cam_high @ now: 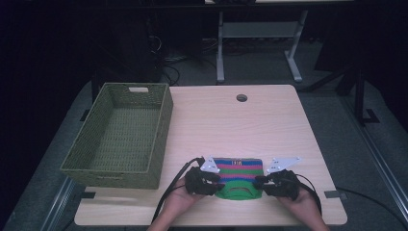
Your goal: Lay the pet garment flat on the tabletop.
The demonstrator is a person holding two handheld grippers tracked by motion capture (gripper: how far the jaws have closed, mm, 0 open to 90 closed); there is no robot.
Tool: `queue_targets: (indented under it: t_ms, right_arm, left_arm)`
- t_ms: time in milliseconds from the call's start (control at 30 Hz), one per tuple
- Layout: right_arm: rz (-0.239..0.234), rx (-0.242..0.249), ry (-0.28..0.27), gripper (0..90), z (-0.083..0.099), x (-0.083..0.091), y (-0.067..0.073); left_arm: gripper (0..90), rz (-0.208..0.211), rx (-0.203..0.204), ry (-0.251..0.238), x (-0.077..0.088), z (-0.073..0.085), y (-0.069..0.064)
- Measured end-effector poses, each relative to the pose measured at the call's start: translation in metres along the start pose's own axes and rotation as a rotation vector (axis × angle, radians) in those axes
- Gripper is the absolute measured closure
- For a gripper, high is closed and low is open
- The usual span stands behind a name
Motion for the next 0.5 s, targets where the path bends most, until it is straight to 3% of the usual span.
queue_targets:
  t_ms: [33,133,200,267,400,500]
  right_arm:
    - [0.0,0.0,0.0,68.8,0.0,0.0,0.0]
    - [0.004,0.012,-0.015,60.7,-0.001,0.005,-0.002]
    - [0.017,0.026,-0.041,60.9,-0.003,0.01,-0.005]
    - [0.016,0.024,-0.06,60.9,-0.004,0.016,-0.008]
    - [-0.01,0.038,-0.066,61.5,-0.003,0.019,-0.009]
    - [-0.026,0.046,-0.052,59.0,-0.001,0.019,-0.007]
  left_arm:
    - [60.4,0.012,0.015,-0.007,0.0,0.0,-0.001]
    - [57.3,0.0,0.002,-0.029,0.002,-0.003,-0.001]
    - [53.6,-0.012,0.006,-0.053,0.004,-0.006,0.001]
    - [51.7,0.003,0.029,-0.086,0.004,-0.009,0.001]
    - [51.3,0.013,-0.009,-0.058,0.004,-0.009,-0.002]
    - [50.6,0.029,-0.012,-0.07,0.004,-0.01,-0.005]
Point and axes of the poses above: each handheld gripper's, and its own axes: x roughly backward along the jaws, z roughly out of its underside, y roughly to its left, the point moved 9 cm from there along -x, roughly forward along the jaws, and after that the axes turned 14 degrees about z, right-handed, at the moved point
